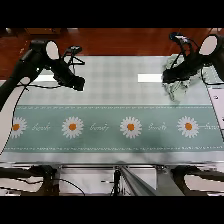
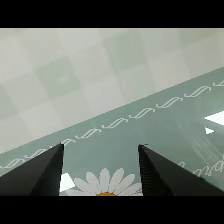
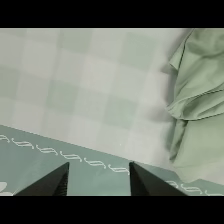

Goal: Fold the shirts.

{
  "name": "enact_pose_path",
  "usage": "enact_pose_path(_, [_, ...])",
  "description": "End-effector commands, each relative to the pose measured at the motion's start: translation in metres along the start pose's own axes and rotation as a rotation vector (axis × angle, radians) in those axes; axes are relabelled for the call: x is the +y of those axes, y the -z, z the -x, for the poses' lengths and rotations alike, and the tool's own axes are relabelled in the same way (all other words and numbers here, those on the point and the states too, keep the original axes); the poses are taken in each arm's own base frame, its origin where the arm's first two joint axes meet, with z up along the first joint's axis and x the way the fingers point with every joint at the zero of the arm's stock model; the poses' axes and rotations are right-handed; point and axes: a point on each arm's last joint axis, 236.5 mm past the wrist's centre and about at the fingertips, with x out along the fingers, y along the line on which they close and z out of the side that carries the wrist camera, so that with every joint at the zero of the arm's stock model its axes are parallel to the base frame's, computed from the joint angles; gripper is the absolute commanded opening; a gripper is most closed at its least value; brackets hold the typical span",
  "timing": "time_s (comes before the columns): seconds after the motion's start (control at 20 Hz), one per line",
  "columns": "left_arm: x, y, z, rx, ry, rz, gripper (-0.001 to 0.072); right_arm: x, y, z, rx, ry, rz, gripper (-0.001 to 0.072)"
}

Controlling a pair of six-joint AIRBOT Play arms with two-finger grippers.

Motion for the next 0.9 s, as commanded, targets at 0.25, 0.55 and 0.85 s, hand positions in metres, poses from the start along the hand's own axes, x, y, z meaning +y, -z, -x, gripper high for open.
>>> enact_pose_path(0.25, [-0.0003, -0.0004, 0.0000, -0.001, 0.000, -0.001, 0.0564, 0.0003, -0.0001, 0.0003, -0.001, 0.000, 0.000, 0.0426])
enact_pose_path(0.55, [-0.0003, -0.0004, 0.0000, -0.001, 0.000, -0.002, 0.0564, 0.0003, -0.0001, 0.0003, -0.001, 0.000, 0.000, 0.0425])
enact_pose_path(0.85, [0.0000, -0.0050, -0.0005, -0.019, -0.001, -0.001, 0.0564, 0.0020, -0.0055, 0.0004, -0.024, -0.008, -0.003, 0.0426])
